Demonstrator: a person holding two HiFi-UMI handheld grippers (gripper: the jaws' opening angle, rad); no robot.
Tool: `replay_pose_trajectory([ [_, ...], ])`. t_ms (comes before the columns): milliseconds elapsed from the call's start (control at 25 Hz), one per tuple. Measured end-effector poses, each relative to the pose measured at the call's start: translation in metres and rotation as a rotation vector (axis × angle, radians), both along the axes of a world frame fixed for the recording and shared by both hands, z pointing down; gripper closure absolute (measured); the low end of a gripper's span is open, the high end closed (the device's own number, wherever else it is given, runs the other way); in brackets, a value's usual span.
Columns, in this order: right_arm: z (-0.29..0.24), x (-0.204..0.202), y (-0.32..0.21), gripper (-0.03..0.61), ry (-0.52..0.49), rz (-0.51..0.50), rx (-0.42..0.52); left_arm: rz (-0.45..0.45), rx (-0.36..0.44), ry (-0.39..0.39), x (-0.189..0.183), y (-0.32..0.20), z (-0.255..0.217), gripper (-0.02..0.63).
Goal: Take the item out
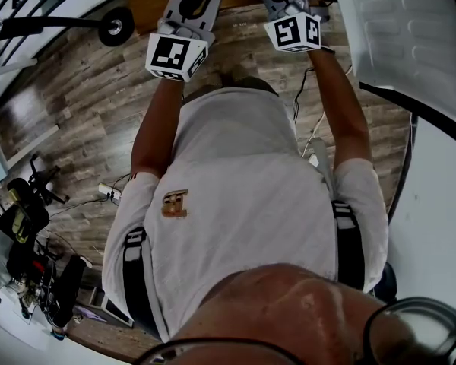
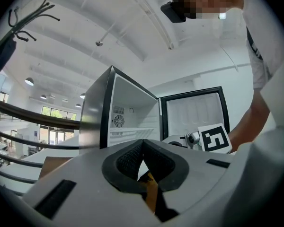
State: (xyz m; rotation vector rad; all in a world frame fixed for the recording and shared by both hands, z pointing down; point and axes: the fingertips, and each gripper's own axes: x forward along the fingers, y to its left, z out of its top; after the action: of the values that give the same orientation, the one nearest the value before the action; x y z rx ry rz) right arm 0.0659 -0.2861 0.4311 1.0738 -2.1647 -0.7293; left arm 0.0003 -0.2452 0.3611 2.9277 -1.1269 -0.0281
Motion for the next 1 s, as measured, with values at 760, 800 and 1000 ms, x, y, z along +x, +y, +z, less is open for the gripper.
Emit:
replay_pose_trajectory([
  [760,0.114,0.029,-0.056,0.394,0.484,-0.078,-0.021,-0.009,-0.034,-0.037,0.028,-0.016,0.024,0.595],
  [800,0.119,0.029,-0.058,0.394,0.507,-0.083,-0.018,-0.011,-0.034,-0.041,0.028,-0.016,0.025,0.595],
  [1000,0.145,0.036,-0.073,0.394,0.597,-0.101,-0.029,-0.020,-0.034,-0.054,0.030,-0.016,0.032,0.595],
])
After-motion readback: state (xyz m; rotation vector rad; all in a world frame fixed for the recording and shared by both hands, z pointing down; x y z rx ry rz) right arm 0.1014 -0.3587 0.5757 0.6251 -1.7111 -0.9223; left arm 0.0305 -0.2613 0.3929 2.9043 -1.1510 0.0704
